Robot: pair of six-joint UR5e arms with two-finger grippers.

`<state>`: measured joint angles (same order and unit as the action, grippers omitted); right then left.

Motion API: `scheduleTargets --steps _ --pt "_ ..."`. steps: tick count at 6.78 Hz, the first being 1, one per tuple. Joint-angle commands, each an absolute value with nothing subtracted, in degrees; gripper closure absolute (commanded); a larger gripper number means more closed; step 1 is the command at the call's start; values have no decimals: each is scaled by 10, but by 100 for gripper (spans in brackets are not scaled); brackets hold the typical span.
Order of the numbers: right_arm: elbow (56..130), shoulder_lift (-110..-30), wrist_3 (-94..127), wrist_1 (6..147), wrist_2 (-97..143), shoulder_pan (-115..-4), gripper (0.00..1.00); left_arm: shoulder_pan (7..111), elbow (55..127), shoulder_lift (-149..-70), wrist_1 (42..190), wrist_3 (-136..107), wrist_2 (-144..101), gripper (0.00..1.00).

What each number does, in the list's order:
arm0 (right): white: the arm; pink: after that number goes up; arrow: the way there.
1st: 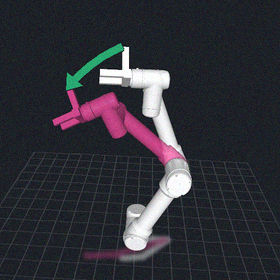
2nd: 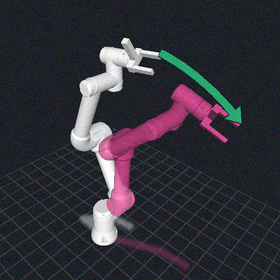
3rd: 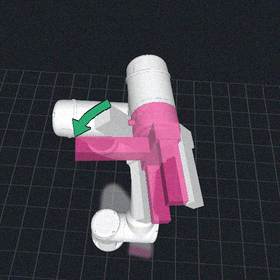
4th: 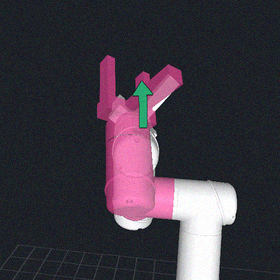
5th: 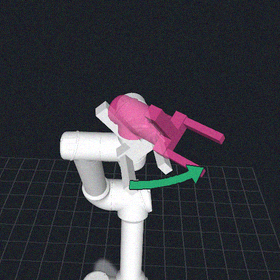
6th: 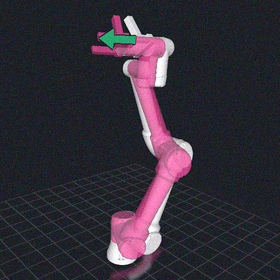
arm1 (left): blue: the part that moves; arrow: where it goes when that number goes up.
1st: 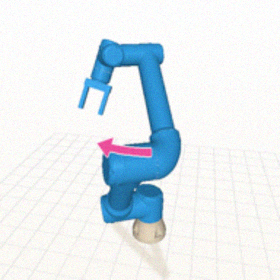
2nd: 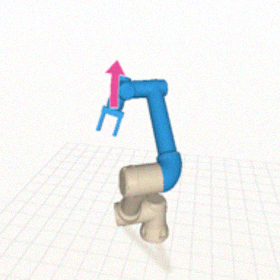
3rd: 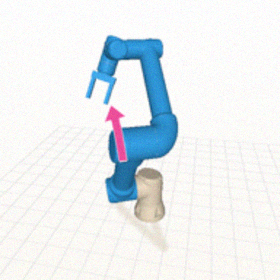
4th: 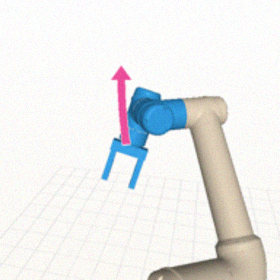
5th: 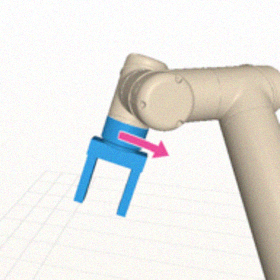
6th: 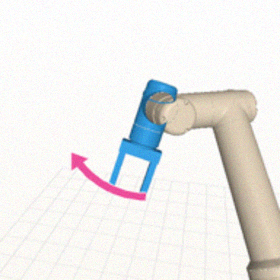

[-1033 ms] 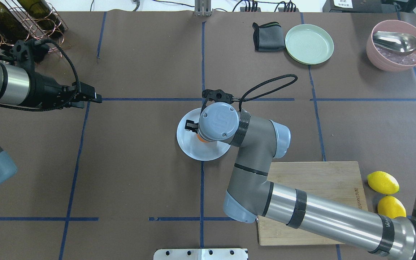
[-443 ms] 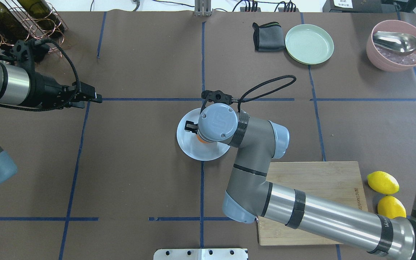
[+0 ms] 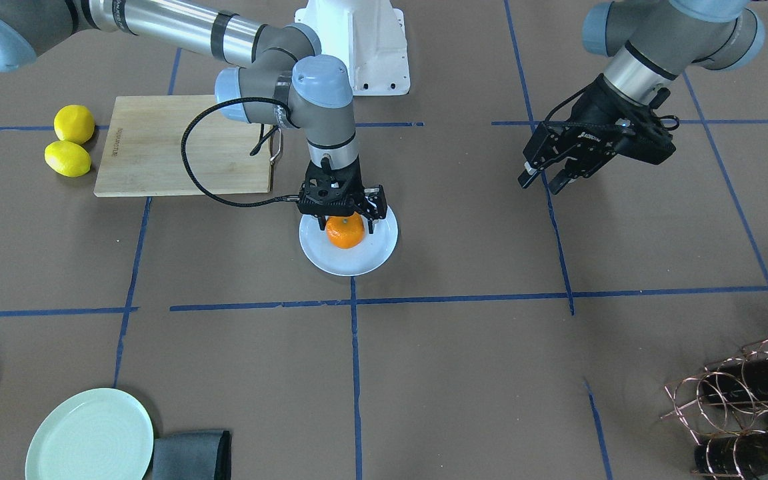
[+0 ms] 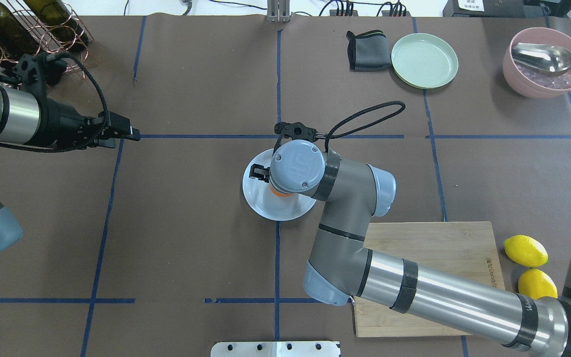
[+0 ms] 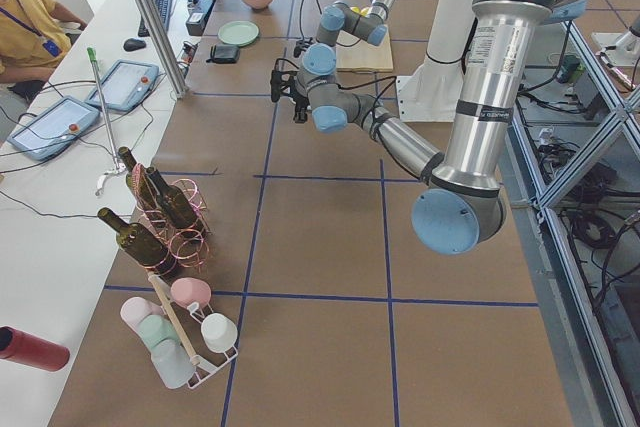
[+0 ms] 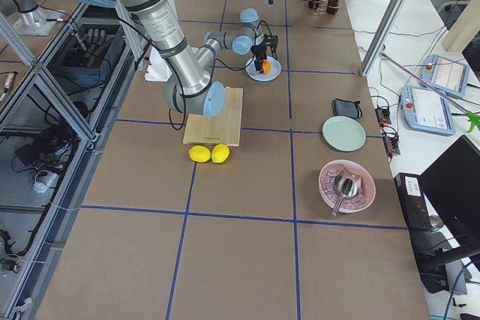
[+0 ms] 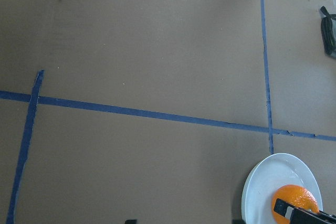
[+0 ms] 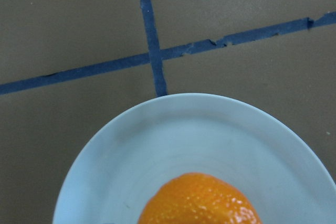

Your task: Pick orange to plate

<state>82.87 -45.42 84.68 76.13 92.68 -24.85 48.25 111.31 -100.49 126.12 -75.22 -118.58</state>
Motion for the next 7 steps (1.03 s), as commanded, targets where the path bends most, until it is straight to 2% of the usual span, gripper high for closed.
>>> scheduleTargets --steps 1,4,5,7 --pt "888 -473 846 776 939 -265 0 486 1115 -1001 1261 -749 -1187 33" --pt "1117 -585 798 906 998 -317 0 508 1115 -976 1257 -704 -1203 33" --pt "1154 -628 743 921 1051 -366 0 525 1114 -943 1252 -631 -1208 33" --pt "1161 -719 553 920 1189 -510 0 564 1107 -864 1252 -425 -1219 33"
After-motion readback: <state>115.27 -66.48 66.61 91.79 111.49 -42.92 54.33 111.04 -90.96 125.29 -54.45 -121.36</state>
